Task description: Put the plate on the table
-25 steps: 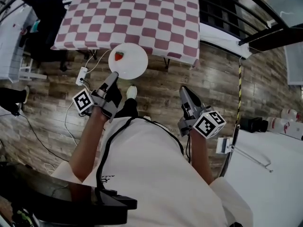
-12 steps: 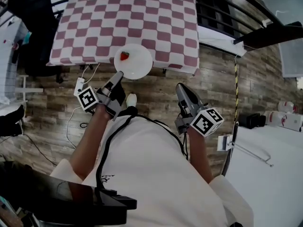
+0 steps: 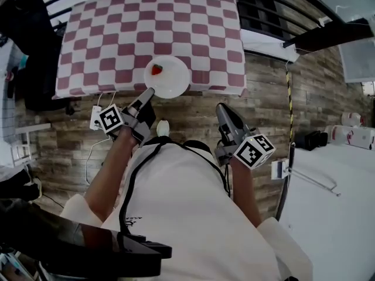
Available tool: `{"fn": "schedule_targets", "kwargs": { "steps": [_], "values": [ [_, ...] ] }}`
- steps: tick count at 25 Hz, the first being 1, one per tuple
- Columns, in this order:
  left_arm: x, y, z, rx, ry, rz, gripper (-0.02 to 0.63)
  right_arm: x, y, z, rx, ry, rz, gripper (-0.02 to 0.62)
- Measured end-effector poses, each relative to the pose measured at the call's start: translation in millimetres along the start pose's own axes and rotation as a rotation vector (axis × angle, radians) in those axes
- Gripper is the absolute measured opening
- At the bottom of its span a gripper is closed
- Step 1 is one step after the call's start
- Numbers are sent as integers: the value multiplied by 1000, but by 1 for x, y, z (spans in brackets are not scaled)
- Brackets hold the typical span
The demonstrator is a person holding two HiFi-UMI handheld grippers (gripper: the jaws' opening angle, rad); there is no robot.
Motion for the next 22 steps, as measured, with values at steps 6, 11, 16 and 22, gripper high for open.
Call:
{"fn": "schedule_targets", "kwargs": {
  "steps": [6, 11, 16, 22],
  "values": [
    [16, 19, -1, -3, -16, -29, 23, 20, 8, -1, 9, -19, 9, 9],
    [24, 25, -2, -9, -21, -28, 23, 32, 9, 1, 9, -9, -10, 9],
    [33, 29, -8, -5, -16, -11, 23, 42, 19, 10, 9, 9, -19, 9],
    [44, 23, -12, -15, -13, 35, 21, 47, 35, 24, -11, 40, -71, 9]
  ]
}}
Point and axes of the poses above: the fingertips, and each gripper's own axes: x forward along the fingers, z to its right, y out of its top, the point moved 2 cm from there along -x, backward along the fingers, and after that the axes turned 1 degree about x, right-handed, at the moved point
